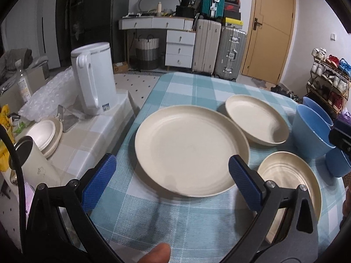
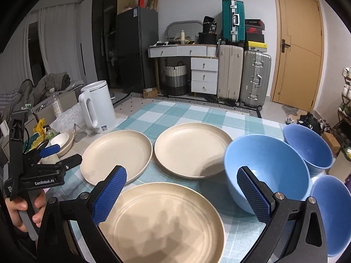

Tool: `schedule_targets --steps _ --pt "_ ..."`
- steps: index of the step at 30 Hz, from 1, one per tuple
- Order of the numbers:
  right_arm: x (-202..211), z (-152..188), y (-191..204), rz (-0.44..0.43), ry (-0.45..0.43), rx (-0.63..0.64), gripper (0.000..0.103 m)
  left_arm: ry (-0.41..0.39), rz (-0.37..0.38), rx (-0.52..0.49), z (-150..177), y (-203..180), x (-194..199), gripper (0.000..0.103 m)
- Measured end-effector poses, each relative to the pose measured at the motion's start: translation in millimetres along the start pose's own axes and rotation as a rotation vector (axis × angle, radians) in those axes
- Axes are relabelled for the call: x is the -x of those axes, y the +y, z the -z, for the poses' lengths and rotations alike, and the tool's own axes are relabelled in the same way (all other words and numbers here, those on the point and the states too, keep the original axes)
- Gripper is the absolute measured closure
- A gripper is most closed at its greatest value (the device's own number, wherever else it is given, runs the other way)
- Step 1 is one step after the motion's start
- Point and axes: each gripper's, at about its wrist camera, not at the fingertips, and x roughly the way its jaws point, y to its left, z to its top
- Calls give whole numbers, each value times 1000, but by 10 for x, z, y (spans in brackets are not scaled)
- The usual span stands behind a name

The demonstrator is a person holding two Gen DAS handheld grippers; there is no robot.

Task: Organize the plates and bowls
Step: 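Move both tools forward toward the cream plates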

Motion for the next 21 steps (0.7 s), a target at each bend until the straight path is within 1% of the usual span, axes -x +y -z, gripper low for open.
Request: schedule_targets --steps 5,9,13,16,21 --pt "-121 -76 68 -19 2 9 0 19 -12 14 -49 62 -118 1" --pt "-253 -137 131 -28 20 23 0 33 -24 9 -115 66 -228 1" --pt "-342 -145 169 -34 37 29 0 69 -34 17 -166 119 -376 1" --pt "-444 -159 198 -49 62 22 0 90 -60 25 -165 183 -469 1" --pt "-620 -190 268 -73 94 27 0 129 -54 64 -129 313 -602 1"
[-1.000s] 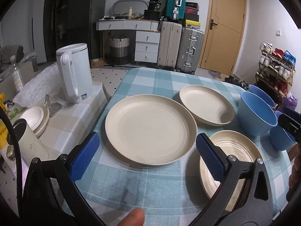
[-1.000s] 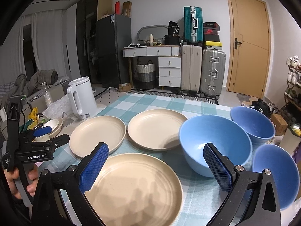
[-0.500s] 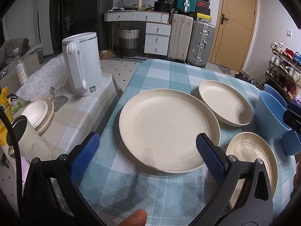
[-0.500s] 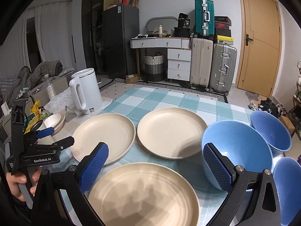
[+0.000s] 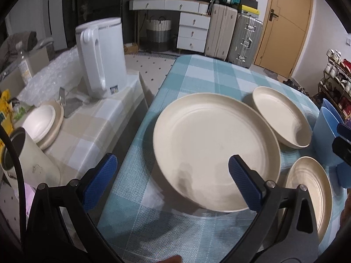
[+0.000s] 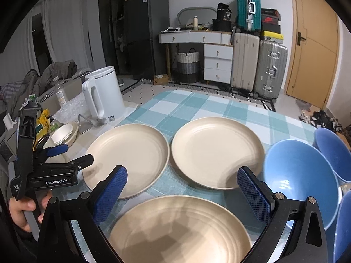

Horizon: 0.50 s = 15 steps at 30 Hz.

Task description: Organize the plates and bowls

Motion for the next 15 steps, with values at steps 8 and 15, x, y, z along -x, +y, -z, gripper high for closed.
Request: schedule_targets --steps 8,15 --pt "-368 -34 210 -39 62 44 5 52 27 39 60 134 -188 7" --pt "-658 -18 312 -63 139 34 18 77 57 24 100 80 -263 17"
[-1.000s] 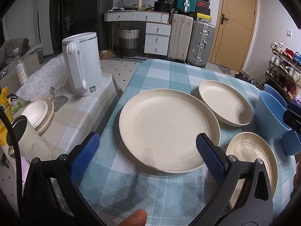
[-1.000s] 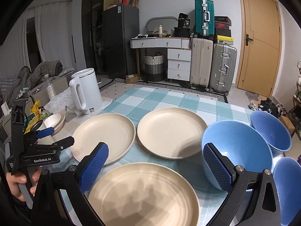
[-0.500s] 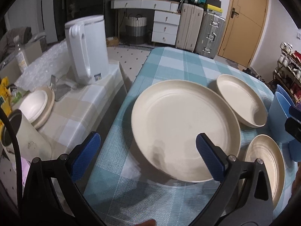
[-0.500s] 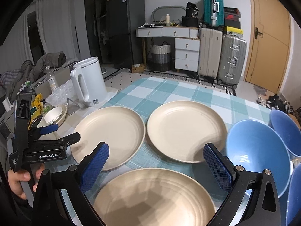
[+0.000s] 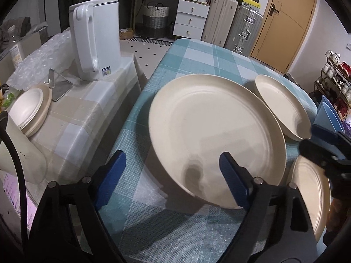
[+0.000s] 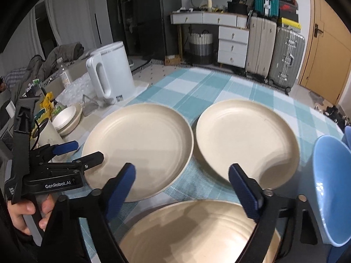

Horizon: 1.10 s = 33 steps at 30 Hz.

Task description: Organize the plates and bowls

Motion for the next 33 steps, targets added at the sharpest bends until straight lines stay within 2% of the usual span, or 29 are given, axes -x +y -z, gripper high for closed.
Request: schedule_targets --steps 4,8,16,22,25,27,33 --pt "-168 -3 37 -13 49 -2 30 1 9 5 2 1 -6 20" --pt "-331 -28 21 -42 89 -51 39 14 17 20 7 37 -14 25" --pt "-559 -68 -7 -37 130 -99 56 33 24 33 16 69 -69 37" --pt "-653 -80 40 -10 131 -91 67 30 17 18 31 45 -59 54" --pt "-657 -79 43 5 130 -87 74 30 24 20 33 44 -60 66" --pt "-658 -74 35 22 132 -84 78 31 19 12 36 28 -64 77" --pt "-644 -58 29 56 127 -71 87 25 17 8 42 14 -57 77"
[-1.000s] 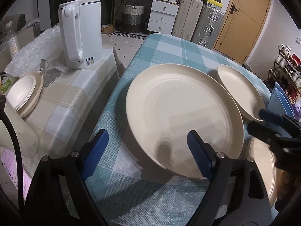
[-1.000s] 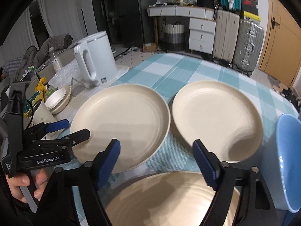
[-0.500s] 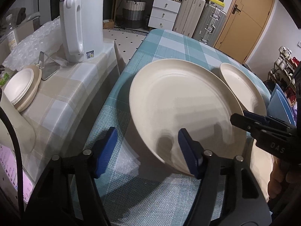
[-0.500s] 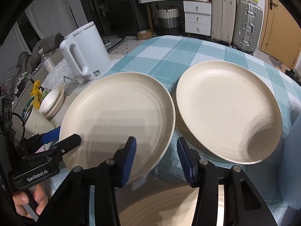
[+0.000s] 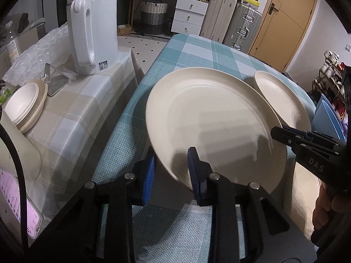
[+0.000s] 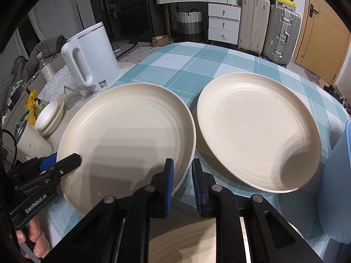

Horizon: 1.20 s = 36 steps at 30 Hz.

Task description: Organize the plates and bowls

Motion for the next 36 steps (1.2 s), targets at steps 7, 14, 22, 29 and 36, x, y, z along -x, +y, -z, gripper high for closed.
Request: schedule_targets --steps 7,14,22,29,36 --pt "4 15 36 21 -4 16 87 -4 -14 -6 2 -8 22 78" --pt "28 18 73 18 -1 20 87 -26 -15 -2 -29 17 127 78" --pt "126 -16 98 19 -25 23 87 -38 -14 -2 -31 -5 215 78" --pt "233 -14 70 25 -41 17 87 -55 -8 -19 -33 -86 321 78" --pt "395 3 42 38 -63 11 87 -69 5 -38 -20 -198 441 78"
